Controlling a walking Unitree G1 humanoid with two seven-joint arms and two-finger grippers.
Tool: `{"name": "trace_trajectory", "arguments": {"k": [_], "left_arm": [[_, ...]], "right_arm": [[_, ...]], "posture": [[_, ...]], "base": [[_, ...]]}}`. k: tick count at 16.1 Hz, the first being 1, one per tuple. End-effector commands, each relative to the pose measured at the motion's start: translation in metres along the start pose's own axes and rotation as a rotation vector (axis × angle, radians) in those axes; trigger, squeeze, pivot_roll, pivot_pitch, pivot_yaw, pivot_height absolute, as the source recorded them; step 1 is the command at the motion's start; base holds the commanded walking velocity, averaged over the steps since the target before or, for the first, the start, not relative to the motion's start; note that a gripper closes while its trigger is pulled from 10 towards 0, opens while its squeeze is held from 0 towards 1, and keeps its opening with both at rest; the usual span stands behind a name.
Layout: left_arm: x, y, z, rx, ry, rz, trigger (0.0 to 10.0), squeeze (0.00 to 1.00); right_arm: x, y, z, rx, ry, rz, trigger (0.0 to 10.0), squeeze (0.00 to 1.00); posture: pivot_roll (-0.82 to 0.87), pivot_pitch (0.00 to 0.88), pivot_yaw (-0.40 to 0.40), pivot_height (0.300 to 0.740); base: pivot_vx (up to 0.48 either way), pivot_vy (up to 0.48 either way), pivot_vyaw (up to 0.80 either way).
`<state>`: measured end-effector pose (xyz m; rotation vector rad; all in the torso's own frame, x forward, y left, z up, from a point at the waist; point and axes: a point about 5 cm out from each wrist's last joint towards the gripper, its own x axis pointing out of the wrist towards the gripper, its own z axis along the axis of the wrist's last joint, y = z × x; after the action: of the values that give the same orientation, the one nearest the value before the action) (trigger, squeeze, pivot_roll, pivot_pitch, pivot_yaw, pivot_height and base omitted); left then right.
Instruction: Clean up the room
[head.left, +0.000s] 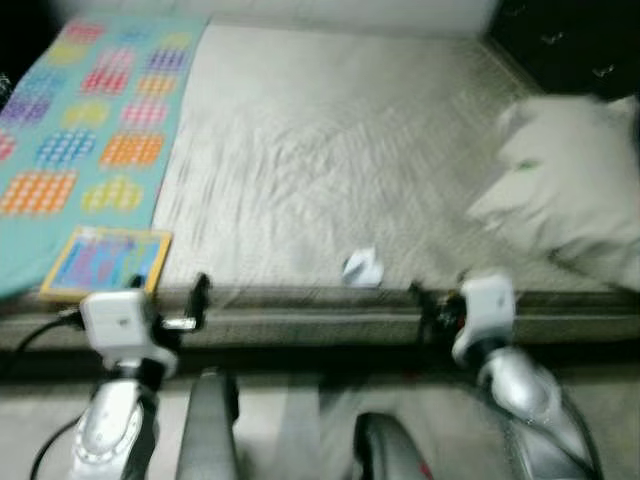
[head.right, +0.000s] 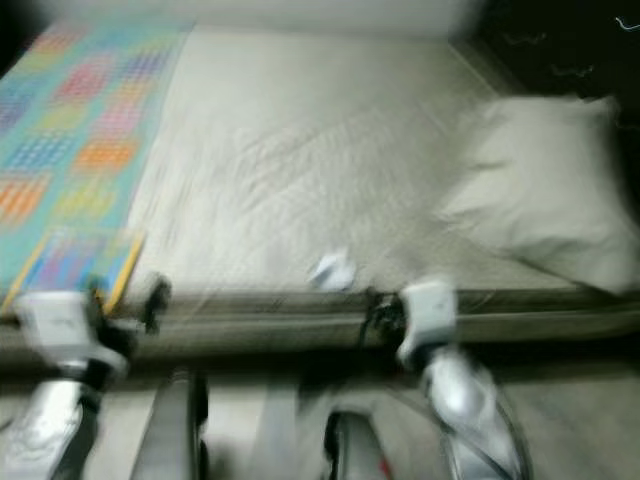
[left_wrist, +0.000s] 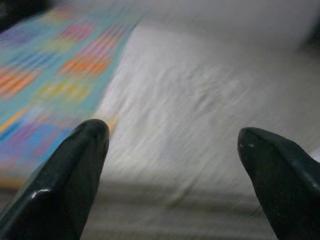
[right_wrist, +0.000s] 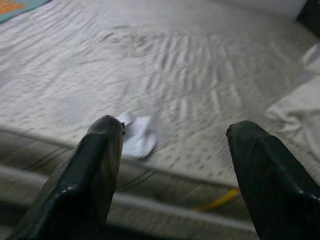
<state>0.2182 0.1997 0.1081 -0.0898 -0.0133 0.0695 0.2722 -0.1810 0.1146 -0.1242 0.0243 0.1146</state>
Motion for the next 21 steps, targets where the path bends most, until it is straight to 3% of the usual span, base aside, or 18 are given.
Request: {"name": "trace_trajectory", "arguments": {"k": [1, 6, 8, 11, 14, 21], "left_arm": [[0.0, 0.004, -0.001, 0.016, 0.012, 0.029, 10.0, 0.0], [0.004, 0.007, 0.001, 0.028, -0.004, 0.122, 10.0, 0.0], [0.003, 0.006, 0.0, 0.003, 0.005, 0.084, 10.0, 0.0], [0.001, 0.003, -0.002, -0.013, 0.012, 0.038, 10.0, 0.0], [0.0, -0.001, -0.002, -0.019, 0.012, 0.019, 10.0, 0.0], [-0.001, -0.005, -0.004, -0.039, 0.022, -0.015, 10.0, 0.0]], "right_arm": [[-0.007, -0.011, -0.007, 0.019, 0.017, -0.076, 10.0, 0.0], [-0.009, -0.013, -0.003, 0.026, -0.034, -0.157, 10.0, 0.0], [-0.008, -0.011, -0.005, 0.071, -0.02, -0.141, 10.0, 0.0], [-0.009, 0.002, -0.004, 0.081, -0.027, -0.053, 10.0, 0.0], [-0.009, 0.004, -0.003, 0.084, -0.034, -0.032, 10.0, 0.0], [-0.012, 0.008, -0.005, 0.07, -0.025, 0.022, 10.0, 0.0]], "posture": [[-0.01, 0.16, -0.051, 0.595], [-0.02, 0.159, -0.044, 0.595], [-0.02, 0.159, -0.043, 0.595], [-0.01, 0.162, -0.048, 0.595], [-0.01, 0.163, -0.053, 0.595], [-0.02, 0.158, -0.059, 0.595]], "base": [[0.0, 0.0, 0.0], [0.0, 0.0, 0.0], [0.0, 0.0, 0.0], [0.0, 0.0, 0.0], [0.0, 0.0, 0.0], [0.302, 0.0, 0.0]]}}
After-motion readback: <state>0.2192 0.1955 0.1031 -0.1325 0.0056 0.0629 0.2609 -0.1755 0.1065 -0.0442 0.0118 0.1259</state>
